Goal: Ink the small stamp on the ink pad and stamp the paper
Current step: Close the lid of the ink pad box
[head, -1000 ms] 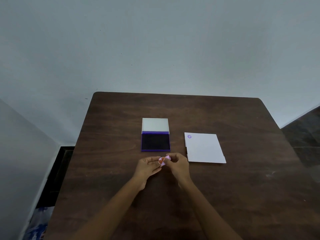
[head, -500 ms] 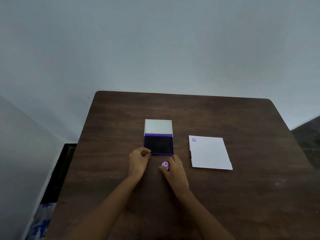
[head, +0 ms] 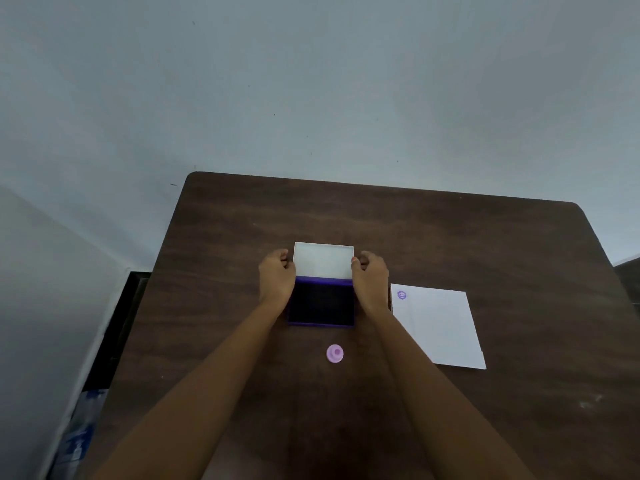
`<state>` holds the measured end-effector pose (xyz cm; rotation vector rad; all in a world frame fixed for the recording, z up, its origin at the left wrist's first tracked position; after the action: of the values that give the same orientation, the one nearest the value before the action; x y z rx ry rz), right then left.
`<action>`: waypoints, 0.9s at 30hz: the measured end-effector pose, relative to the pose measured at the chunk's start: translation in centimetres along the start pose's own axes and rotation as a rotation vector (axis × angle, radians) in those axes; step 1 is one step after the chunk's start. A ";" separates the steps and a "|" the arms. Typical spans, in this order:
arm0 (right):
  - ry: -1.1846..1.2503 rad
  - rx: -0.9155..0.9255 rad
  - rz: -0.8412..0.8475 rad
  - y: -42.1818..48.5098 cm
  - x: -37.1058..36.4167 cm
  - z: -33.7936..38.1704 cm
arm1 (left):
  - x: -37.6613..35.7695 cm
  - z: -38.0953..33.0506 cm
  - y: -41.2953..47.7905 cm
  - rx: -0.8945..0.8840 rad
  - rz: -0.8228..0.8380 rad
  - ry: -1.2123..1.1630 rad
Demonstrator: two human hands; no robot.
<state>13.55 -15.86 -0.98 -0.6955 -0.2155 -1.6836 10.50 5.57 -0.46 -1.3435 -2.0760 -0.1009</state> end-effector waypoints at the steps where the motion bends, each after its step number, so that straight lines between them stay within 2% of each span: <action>1: -0.004 0.002 -0.004 0.4 -0.3 0.2 | -0.2 -0.1 0.3 0.004 0.000 0.001; 7: 0.016 -0.020 -0.006 1.7 -1.1 0.5 | -0.7 -0.1 1.3 0.035 -0.023 -0.010; 14: 0.047 0.001 0.073 1.9 -0.8 1.2 | -0.3 0.5 1.2 0.108 0.014 -0.192; 22: 0.045 0.193 -0.027 -1.1 2.5 3.3 | 2.0 -0.9 -1.3 -0.021 0.019 -0.212; 27: 0.047 0.218 -0.013 -3.8 3.7 2.6 | 3.2 -1.1 -3.8 -0.147 0.019 -0.170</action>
<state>10.50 -16.67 4.06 -0.4918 -0.3651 -1.6576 7.01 5.85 3.22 -1.5051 -2.2328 -0.1376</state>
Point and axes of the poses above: each hand's wrist, its own y-axis towards the middle knuckle, its own x-axis out of the back of the hand, z = x × y, the point moved 10 cm from there along y, towards the middle knuckle, and after that the axes turned 2 degrees about -z, right-handed, at the moved point
